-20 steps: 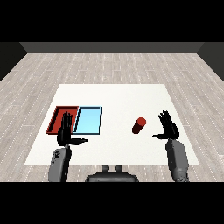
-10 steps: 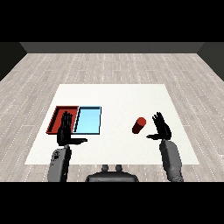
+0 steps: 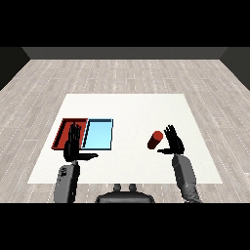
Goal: Pick the red can and put it in the red box
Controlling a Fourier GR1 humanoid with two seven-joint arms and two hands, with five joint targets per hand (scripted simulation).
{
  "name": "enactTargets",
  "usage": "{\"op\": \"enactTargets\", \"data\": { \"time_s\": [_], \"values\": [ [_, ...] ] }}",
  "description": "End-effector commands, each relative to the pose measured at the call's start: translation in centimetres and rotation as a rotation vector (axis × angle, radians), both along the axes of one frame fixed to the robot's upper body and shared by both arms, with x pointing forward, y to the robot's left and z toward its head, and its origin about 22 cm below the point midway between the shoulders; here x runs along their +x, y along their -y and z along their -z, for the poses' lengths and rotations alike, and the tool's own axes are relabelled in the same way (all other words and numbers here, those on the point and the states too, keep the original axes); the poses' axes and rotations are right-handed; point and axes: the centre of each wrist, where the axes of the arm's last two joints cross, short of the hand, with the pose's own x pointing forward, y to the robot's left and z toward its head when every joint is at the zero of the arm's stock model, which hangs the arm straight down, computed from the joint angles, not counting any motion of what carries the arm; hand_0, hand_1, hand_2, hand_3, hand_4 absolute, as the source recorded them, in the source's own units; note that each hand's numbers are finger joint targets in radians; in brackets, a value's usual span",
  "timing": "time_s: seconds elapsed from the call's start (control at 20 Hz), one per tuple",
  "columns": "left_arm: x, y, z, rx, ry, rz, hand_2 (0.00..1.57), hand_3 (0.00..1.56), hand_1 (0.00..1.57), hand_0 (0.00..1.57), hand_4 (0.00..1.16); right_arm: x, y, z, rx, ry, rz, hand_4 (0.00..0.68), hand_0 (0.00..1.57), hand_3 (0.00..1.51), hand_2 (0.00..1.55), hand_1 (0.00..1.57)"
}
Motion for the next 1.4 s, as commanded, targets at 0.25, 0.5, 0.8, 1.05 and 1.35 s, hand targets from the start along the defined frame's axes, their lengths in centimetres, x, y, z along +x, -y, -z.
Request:
{"op": "enactTargets", "data": {
  "time_s": [0.25,0.5,0.8,1.05,1.35],
  "values": [
    [-0.5,-0.2,-1.5,-0.02,0.001,0.043,0.0,0.0,0.0,0.0,0.0,2.1,-0.6,-2.4,0.0,-0.035,-0.027,0.0,0.0,0.0,0.0,0.0],
    [-0.4,0.1,-0.1,-0.015,-0.008,0.021,0.0,0.0,0.0,0.0,0.0,1.4,-3.1,0.3,-0.003,-0.059,-0.031,0.0,0.0,0.0,0.0,0.0],
    [-1.2,-1.0,1.0,-0.012,0.004,0.006,0.0,0.0,0.0,0.0,0.0,1.5,-3.4,1.3,0.007,-0.08,-0.002,0.0,0.0,0.0,0.0,0.0],
    [-1.3,1.4,0.5,-0.031,0.024,0.029,0.0,0.0,0.0,0.0,0.0,3.2,-2.0,0.3,-0.003,-0.083,-0.005,0.0,0.0,0.0,0.0,0.0],
    [-1.6,0.1,0.8,0.002,0.024,-0.001,0.0,0.0,0.0,0.0,0.0,3.0,-4.5,1.7,-0.029,-0.079,-0.03,0.0,0.0,0.0,0.0,0.0]
  ]
}}
